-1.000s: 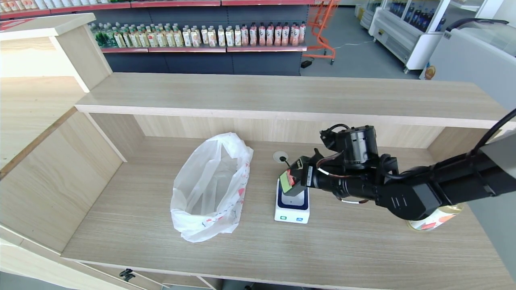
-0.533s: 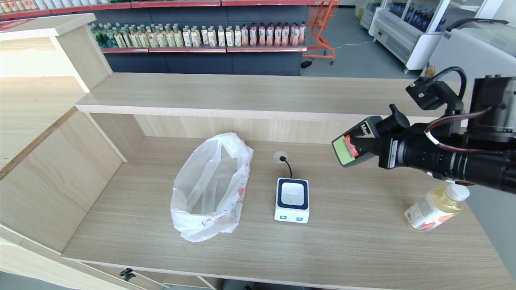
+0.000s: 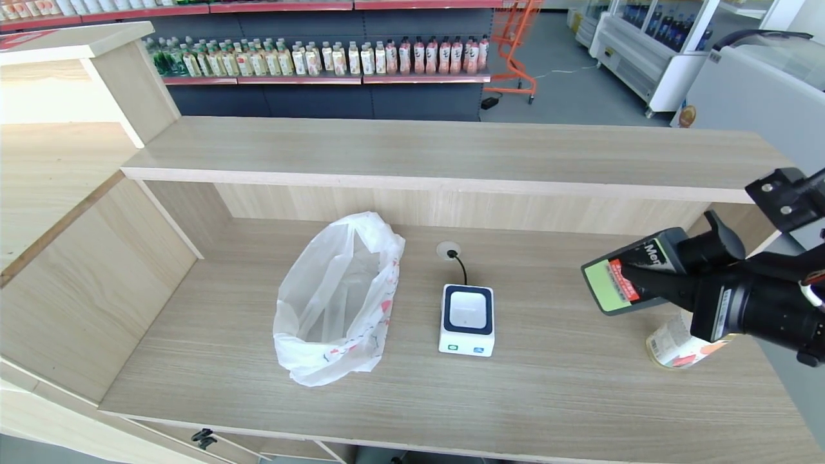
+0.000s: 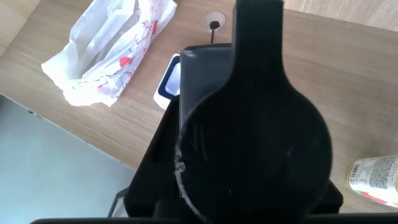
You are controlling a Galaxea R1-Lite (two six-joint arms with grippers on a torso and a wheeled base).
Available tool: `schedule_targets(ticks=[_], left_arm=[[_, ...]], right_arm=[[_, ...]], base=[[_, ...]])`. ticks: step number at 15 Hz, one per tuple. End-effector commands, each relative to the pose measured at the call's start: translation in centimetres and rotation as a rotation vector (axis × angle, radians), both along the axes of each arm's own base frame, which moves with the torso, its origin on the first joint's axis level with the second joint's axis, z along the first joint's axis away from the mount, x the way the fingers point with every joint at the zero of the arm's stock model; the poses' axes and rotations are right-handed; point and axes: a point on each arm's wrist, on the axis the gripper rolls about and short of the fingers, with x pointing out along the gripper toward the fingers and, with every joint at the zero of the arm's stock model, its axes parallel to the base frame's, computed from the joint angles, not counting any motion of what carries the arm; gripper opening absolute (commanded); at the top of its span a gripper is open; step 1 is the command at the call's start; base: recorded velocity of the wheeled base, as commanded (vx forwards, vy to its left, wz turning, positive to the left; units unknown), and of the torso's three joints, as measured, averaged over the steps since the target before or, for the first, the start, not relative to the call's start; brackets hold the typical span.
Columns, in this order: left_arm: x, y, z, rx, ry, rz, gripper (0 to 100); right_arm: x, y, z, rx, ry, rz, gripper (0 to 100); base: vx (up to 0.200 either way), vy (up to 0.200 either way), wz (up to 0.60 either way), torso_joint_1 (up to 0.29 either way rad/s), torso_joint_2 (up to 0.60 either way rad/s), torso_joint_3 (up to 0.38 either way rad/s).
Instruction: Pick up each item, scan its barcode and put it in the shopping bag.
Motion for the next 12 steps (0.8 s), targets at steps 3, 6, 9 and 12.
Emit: schedule_targets(ticks=[3,6,9,12], left_arm=[[0.0,0.0,0.0,-0.002,0.002,0.002,100],[0.0,0.0,0.0,-0.002,0.002,0.002,100],[0.0,0.0,0.0,-0.002,0.0,0.002,100],[0.0,0.0,0.0,-0.002,0.002,0.0,100]], right_arm=[[-0.6,-0.2,0.4,0.01,-0.019,0.005,0],[-0.4,0.3,0.5,0.088,0.019,0.008,0],[0.7,1.8,0.5,0.175,0.087,0.029,0],[2.9,3.3,-1.2,0.139,0.169,0.038,0]], base=[[0.0,0.2,0.0,-0.004,0.0,0.004],[0.0,0.2,0.0,0.019,0.01,0.004],[0.0,0.2,0.0,-0.006,0.0,0.004],[0.0,0.133,0.0,0.002,0.0,0.002]])
